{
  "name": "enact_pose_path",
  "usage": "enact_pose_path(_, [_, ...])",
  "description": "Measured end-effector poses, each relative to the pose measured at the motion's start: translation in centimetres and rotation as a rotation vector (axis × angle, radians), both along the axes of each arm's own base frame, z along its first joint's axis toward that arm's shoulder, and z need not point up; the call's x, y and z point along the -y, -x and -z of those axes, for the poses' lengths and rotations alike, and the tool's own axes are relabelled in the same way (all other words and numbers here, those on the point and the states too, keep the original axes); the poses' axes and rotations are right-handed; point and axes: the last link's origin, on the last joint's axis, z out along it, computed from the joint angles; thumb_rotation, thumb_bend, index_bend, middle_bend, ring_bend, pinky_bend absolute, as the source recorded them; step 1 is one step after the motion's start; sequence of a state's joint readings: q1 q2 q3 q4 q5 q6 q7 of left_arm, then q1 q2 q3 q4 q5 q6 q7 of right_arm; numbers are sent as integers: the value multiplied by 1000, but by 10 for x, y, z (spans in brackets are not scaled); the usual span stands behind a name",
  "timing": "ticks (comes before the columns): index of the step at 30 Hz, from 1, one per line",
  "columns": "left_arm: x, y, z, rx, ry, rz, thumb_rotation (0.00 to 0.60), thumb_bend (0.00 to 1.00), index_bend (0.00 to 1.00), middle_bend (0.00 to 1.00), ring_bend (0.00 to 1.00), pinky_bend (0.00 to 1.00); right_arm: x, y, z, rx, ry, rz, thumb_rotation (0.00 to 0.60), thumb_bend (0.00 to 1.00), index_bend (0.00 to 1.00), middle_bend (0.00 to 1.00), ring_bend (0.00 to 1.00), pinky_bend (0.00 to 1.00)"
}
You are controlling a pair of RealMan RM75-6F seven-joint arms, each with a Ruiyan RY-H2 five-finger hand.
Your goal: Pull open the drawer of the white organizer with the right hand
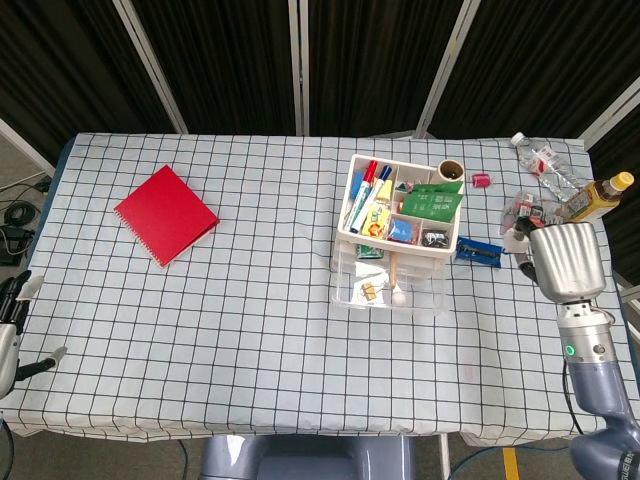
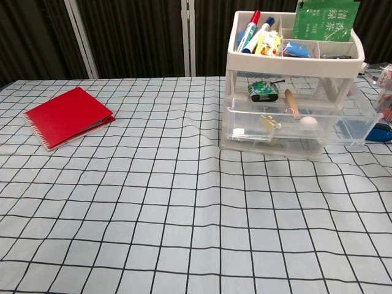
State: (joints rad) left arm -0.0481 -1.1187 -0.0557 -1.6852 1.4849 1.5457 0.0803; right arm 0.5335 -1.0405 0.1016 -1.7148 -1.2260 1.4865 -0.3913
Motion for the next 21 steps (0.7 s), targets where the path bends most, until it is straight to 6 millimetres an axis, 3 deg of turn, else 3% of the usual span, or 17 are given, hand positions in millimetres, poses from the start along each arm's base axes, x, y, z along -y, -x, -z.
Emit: enact_pose_path(21, [-2,2,0,0,5,-7,600,4,0,0,0,0,-29,93,46,126,-81,164,600,212,578,1000,1000,850])
